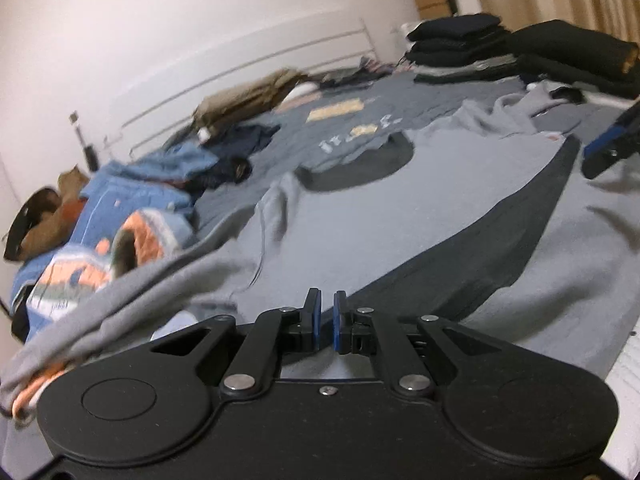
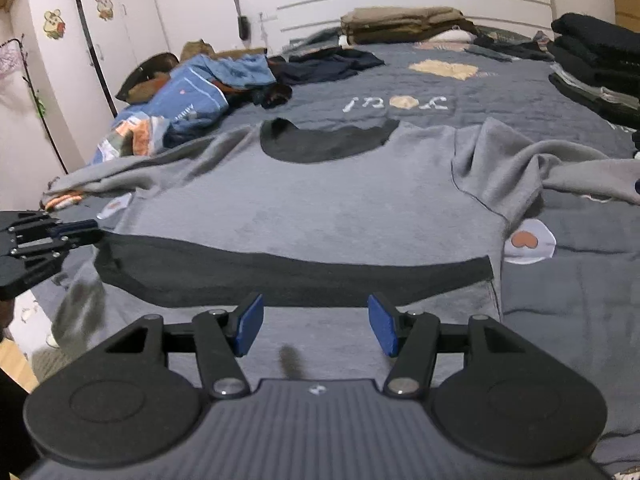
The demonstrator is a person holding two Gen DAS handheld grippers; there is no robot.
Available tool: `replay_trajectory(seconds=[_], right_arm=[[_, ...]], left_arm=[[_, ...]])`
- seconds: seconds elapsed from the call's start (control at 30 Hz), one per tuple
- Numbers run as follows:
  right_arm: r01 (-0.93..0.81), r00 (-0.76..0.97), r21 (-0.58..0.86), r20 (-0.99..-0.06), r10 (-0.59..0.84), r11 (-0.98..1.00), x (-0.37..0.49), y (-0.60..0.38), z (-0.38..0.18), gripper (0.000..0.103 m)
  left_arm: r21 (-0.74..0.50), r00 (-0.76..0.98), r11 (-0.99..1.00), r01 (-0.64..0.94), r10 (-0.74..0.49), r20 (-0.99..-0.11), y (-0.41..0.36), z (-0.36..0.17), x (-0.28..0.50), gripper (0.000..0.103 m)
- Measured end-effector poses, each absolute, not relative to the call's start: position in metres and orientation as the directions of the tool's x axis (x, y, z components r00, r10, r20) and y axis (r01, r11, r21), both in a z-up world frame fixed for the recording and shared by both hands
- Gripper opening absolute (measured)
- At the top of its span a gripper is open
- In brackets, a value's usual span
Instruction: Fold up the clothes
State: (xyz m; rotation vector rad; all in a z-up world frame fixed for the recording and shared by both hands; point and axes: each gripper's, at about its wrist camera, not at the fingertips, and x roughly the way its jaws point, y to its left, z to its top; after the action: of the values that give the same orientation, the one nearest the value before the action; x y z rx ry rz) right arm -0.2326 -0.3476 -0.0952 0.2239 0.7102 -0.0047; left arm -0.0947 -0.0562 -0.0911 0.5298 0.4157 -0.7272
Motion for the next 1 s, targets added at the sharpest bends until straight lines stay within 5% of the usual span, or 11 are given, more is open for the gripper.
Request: replay_trajectory(seconds=[0.1,0.17,0.23,0.7,0.8,0.87,1.0], right_arm=[[0.062,0.754,0.208,-0.651,0.091,0.976,-0.231,-0.346,-0.097,0.058],[0.031,0.762,0.205,-0.638,0.110,0.978,-0.231,-0.342,-0.095,0.060],[-0.006,0.770,0.189,-0.626,0.126,0.982,-0.231,-0.335,-0.093,0.065],[-0.120,0.762,0.115,-0.626,0.165,0.986,-0.216,-0.303,-0.092,0.075],[-0.124,0.756,0.110,-0.633,0.166,0.986,-0.214,-0.300,-0.095,0.075],[-0.127,0.751,0.104,-0.639,0.164,0.986,-0.212,-0.299,-0.096,0.076],[-0.128,0.744,0.101,-0.648,0.162,0.987,-0.210,-0.297,-0.099,0.076]], left_arm=[[0.266,0.648,0.619,0.739,-0.546,-0.530,-0.050,-0.086,-0.098,0.011],[0.240,0.635,0.619,0.748,-0.561,-0.532,-0.047,-0.084,-0.099,0.040],[0.232,0.626,0.612,0.756,-0.576,-0.525,-0.045,-0.084,-0.102,0.055],[0.250,0.495,0.435,0.865,-0.658,-0.567,-0.079,-0.101,-0.123,0.055],[0.254,0.482,0.419,0.872,-0.639,-0.599,-0.087,-0.107,-0.122,0.042],[0.257,0.471,0.406,0.877,-0.623,-0.624,-0.091,-0.111,-0.121,0.014],[0.246,0.451,0.387,0.889,-0.634,-0.628,-0.092,-0.112,-0.123,0.003]])
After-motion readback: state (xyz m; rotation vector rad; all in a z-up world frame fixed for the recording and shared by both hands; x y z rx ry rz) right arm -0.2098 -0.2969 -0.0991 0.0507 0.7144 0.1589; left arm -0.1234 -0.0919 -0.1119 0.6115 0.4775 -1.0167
